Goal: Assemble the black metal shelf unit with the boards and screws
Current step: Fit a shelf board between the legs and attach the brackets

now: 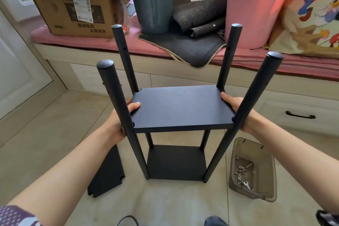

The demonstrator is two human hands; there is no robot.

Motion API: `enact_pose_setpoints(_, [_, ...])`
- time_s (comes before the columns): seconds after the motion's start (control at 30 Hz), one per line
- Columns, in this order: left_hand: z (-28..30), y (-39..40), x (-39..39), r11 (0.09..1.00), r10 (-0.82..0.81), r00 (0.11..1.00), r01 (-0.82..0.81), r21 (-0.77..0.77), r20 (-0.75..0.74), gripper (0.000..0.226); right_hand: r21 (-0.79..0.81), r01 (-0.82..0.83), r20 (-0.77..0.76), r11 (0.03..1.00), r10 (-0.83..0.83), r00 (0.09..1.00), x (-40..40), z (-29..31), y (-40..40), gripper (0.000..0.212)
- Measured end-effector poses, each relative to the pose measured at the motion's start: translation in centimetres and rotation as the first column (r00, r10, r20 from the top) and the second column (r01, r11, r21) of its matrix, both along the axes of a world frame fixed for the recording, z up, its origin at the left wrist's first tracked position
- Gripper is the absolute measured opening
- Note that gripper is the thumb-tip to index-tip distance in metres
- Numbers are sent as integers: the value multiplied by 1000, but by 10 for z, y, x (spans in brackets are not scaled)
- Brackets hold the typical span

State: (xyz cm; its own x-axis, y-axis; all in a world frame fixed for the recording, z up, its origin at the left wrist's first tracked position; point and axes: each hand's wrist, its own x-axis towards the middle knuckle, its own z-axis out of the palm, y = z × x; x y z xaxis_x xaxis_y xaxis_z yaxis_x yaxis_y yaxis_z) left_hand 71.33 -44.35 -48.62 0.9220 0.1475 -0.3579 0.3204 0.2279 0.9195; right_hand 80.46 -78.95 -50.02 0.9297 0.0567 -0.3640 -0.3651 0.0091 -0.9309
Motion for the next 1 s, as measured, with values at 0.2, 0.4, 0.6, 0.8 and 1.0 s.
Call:
enact_pose_setpoints(0.2, [-10,-2,2,1000,24,999,-25,-9,-24,31,17,-8,-11,1000,9,1000,5,-9,-3,45])
enact_pose_setpoints(0.4, [-14,-3,3,1000,23,999,-24,-15,-32,23,-4,-44,1,999,44,999,6,-15,-5,45])
enact_pose_setpoints(0.6, [-22,-3,2,1000,12,999,-12,13,-31,37,-78,-67,17,995,68,998,-3,-30,-5,62])
enact_pose_setpoints(0.8, [-34,-1,2,999,-12,999,14,37,-45,44,-81,-65,5,995,66,998,-8,-49,-5,67])
enact_pose_setpoints(1.0, [-48,-1,2,999,-27,999,28,24,-26,51,-59,-63,17,996,65,998,-9,-59,-6,66])
